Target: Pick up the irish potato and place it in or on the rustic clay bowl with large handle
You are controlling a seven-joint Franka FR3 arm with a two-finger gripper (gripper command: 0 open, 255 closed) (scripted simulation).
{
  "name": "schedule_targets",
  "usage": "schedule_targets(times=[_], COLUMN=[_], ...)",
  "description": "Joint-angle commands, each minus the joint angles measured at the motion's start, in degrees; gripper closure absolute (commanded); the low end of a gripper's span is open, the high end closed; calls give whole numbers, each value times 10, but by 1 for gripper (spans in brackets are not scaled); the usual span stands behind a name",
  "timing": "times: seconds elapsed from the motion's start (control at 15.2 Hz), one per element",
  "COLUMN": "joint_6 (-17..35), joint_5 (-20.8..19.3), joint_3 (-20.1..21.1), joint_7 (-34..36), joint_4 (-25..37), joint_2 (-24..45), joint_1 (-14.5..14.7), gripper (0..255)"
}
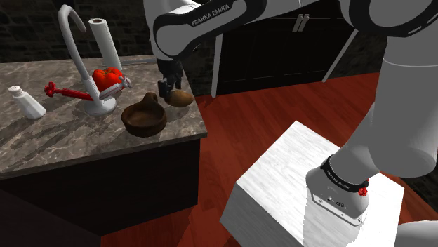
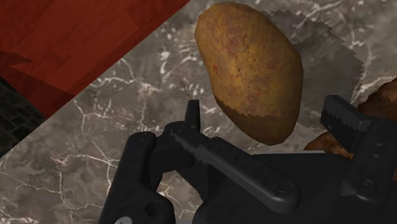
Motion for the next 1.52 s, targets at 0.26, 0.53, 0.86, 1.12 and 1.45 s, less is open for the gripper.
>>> schedule_targets(times=[0.26, 0.53, 0.86, 1.12, 1.45], joint_6=[17, 17, 17, 17, -8], joint_5=[-2, -2, -2, -2, 1], joint_3=[-1, -1, -1, -1, 1], joint_7=[1, 1, 1, 1, -1], joint_4=[-9, -9, -9, -10, 2], joint_2=[8, 8, 8, 7, -6], joint_1=[0, 0, 0, 0, -1], gripper=[0, 0, 255, 255, 255])
